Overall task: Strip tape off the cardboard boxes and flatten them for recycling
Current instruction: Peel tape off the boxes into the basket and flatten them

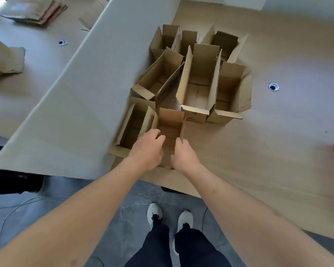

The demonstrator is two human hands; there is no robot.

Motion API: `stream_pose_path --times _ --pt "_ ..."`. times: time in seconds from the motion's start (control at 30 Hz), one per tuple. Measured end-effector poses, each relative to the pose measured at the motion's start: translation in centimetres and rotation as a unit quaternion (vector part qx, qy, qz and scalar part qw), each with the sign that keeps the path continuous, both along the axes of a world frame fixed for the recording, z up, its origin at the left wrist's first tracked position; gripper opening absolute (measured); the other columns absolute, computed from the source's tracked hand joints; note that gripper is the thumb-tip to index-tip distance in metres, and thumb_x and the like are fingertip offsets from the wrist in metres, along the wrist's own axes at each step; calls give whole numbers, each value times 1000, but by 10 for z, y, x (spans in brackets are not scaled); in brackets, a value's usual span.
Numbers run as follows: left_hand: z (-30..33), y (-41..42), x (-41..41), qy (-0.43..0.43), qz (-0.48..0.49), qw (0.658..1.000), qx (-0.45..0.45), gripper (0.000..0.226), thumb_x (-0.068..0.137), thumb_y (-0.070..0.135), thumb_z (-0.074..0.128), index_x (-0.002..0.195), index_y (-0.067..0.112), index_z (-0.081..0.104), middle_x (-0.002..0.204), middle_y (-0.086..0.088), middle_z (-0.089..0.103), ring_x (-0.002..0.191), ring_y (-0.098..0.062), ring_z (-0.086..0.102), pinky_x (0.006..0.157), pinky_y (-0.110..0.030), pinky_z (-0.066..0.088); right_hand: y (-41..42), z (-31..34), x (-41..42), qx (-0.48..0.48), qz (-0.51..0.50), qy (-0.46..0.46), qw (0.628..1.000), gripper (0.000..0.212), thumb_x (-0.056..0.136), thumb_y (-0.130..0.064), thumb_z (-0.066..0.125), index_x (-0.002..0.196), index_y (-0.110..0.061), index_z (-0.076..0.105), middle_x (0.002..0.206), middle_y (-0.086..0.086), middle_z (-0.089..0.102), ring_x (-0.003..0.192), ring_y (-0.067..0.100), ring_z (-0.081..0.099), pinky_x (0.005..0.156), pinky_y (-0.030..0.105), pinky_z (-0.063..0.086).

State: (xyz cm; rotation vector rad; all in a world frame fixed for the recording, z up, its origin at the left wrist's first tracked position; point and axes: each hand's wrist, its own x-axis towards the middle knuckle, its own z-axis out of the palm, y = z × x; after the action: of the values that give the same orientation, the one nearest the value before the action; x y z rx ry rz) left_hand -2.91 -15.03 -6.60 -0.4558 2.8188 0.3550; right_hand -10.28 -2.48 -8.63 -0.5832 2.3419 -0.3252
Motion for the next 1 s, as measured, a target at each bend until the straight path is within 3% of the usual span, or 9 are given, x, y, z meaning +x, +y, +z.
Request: stream_pose_path --times 0.13,0.47,0.73,1.0 --pt "-4 -1 -7 15 -13 1000 -16 55 100 19 56 153 16 42 165 -10 25 154 -30 18 124 -44 26 9 -5 5 -54 -65 -1 996 84 93 0 64 162 -13 18 163 5 27 143 28 42 111 35 42" --pt "2 60 -39 11 -109 994 -18 61 101 23 56 157 20 34 168 -10 18 155 -33 13 125 -45 18 91 15 3 -106 -139 1 985 95 86 14 61 162 -29 23 162 -7 33 142 23 44 111 38 46" --pt "-1 141 -80 -22 -150 988 -17 60 99 23 52 156 14 34 167 -15 17 154 -37 15 124 -48 22 191 21 -24 -96 -198 22 975 91 87 11 57 162 -28 22 160 -5 34 135 29 50 107 42 48" --pt "-8 247 -131 -32 -112 993 -3 55 98 20 50 152 13 40 166 -15 20 153 -38 17 123 -48 24 298 19 -91 -105 -187 25 976 90 86 9 56 162 -24 21 163 -2 32 144 25 41 113 38 41"
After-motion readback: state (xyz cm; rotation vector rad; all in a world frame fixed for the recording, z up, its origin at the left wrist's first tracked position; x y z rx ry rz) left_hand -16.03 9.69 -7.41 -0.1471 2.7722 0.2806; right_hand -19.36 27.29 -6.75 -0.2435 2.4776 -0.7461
